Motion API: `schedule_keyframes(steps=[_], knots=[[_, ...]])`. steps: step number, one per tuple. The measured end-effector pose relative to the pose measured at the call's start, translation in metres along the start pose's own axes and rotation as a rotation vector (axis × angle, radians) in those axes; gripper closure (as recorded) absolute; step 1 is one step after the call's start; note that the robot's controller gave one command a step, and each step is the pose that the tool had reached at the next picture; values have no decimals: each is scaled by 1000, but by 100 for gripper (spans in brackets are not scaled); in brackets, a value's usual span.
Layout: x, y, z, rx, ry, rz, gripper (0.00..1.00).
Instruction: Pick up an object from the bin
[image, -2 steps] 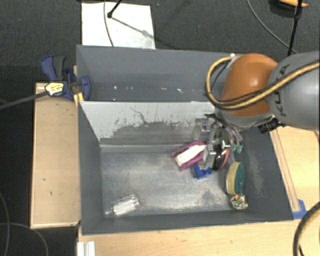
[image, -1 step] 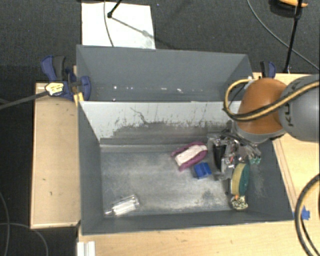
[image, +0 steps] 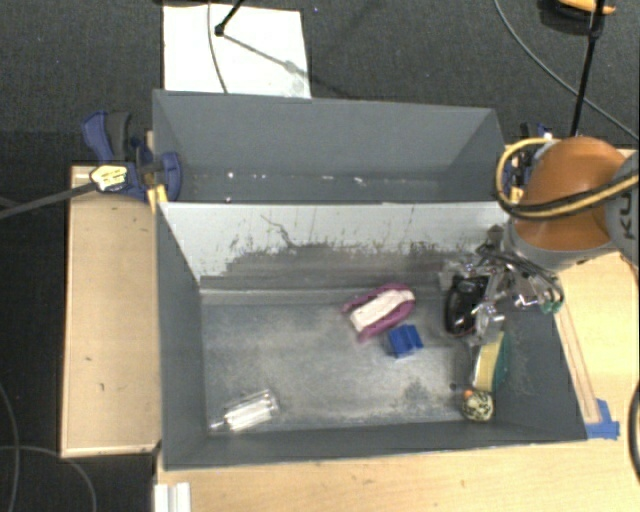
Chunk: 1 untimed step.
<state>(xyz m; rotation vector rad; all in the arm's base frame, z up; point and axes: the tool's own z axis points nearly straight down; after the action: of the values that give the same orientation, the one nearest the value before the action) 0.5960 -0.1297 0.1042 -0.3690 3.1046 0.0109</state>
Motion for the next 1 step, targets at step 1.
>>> schedule_keyframes(steps=[1], knots=[[10, -11, -8, 3, -4, -563, 0]])
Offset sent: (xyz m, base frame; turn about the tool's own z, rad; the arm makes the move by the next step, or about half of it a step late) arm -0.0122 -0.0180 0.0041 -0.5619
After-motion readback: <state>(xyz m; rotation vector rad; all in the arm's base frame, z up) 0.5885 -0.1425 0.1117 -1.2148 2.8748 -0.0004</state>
